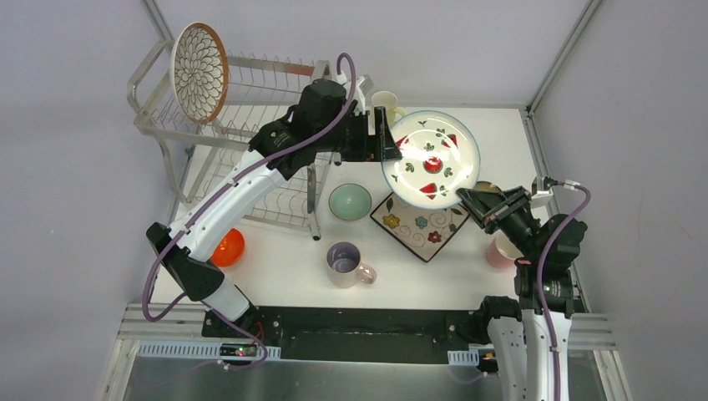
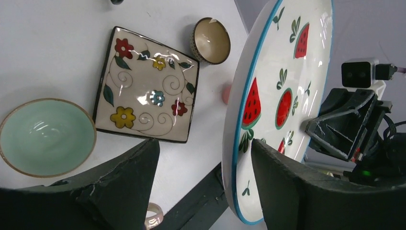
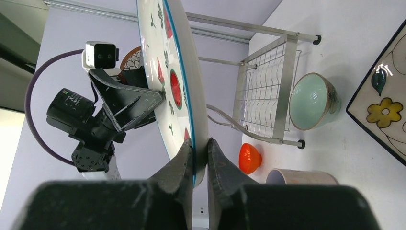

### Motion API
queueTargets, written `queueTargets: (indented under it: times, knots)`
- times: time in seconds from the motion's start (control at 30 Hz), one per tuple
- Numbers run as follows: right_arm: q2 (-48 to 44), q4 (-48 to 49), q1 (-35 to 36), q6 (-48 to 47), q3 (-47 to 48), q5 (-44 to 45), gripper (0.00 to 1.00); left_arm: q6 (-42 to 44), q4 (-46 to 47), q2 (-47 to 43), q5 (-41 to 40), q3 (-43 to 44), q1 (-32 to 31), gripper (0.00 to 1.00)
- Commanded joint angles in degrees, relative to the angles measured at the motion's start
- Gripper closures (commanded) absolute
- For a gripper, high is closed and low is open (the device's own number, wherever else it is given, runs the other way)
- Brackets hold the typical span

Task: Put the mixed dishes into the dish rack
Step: Pick up the plate from the corner of the board.

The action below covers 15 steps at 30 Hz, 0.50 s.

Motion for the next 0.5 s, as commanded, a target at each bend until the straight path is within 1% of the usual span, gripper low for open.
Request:
queueTargets:
  times: [0.0,0.13,0.2,0.27,0.37,0.47]
  knots:
    - [-1.0,10.48,0.42,3.0,0.27,-1.28,1.0,-3.66,3.91,-1.19,5.91,-0.74,0.38,0.3]
    - [-0.91,10.3,0.42,2.39,-0.73,-1.49,1.0,-5.52,6.48,-0.52,9.93,-1.05,0.35,0.39]
    - [-1.05,10.29,0.43,2.55,-1.47,-1.49,1.0,-6.45,7.44,-0.13,12.0,-1.51,0.35,0.44]
    - [-1.05,10.25,0.43,2.0,-1.81,-1.81,1.0,-6.97,8.6,0.18,13.6,-1.93,0.33,0.55]
    - [-1.22,7.85,0.42,0.23,-1.46,-1.49,1.0,-7.83,10.02,0.37,14.19,-2.62,0.32,0.79]
    - [-1.84,5.65,0.42,-1.45,-1.57,-0.5,1.0,-7.38,10.92,0.55,14.37,-2.6,0.31,0.97]
